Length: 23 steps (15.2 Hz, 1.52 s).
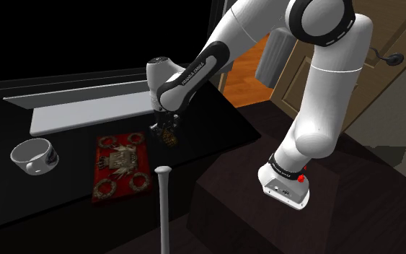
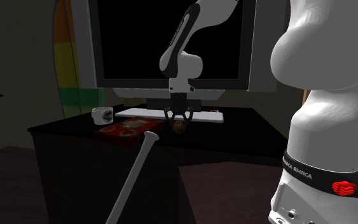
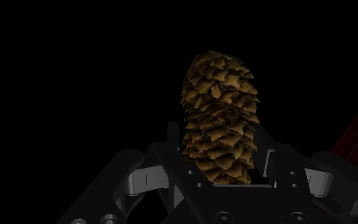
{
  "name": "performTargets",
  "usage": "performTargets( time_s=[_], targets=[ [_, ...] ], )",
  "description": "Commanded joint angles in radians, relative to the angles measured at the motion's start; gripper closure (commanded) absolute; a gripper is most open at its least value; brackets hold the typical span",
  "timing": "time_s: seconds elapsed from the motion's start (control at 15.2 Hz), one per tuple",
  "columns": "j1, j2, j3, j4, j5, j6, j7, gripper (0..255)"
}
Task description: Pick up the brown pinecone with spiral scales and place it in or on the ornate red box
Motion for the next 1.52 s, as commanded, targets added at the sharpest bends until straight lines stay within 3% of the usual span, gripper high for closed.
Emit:
performTargets(
  time_s=[0.0,1.45],
  targets=[
    [0.000,0.000,0.000,0.000,0.000,0.000,0.000,255],
    [-0.016,-0.206,0.016,0.061,0.057,-0.262,-0.028,255]
  ],
)
